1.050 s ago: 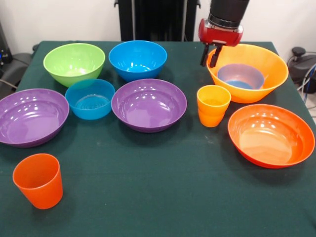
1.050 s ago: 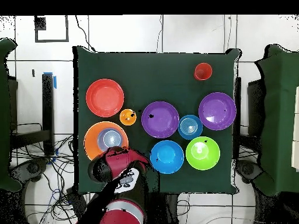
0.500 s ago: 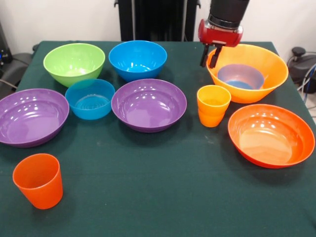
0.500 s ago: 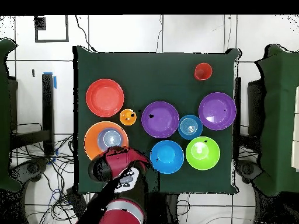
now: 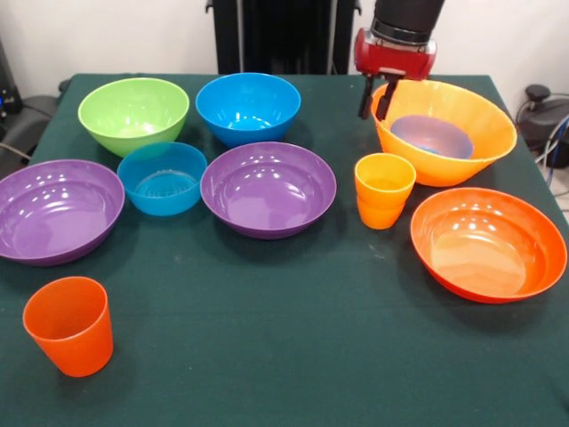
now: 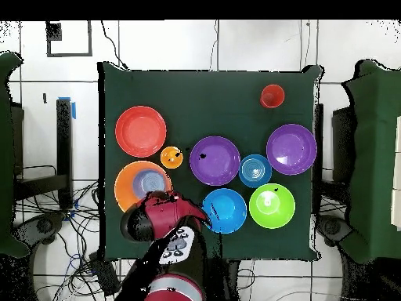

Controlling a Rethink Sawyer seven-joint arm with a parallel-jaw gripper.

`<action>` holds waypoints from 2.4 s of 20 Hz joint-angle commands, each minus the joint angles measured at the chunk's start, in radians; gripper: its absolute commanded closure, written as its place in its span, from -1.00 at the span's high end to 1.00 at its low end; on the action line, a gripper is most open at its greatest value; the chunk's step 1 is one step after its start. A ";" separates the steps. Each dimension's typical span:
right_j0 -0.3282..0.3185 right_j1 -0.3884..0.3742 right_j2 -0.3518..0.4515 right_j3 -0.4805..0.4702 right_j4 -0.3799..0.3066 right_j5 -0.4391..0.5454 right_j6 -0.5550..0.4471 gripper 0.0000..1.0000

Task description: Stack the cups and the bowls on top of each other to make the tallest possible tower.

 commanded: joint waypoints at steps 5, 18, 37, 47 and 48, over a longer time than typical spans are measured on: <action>-0.103 -0.072 0.132 0.025 -0.051 0.050 0.022 -1.00; -0.118 -0.064 0.130 0.024 -0.069 0.031 0.025 -1.00; -0.145 -0.058 0.142 0.021 -0.089 0.019 0.018 -1.00; -0.167 -0.052 0.145 0.021 -0.120 0.006 0.020 -1.00; -0.169 -0.052 0.146 0.022 -0.122 0.006 0.020 -1.00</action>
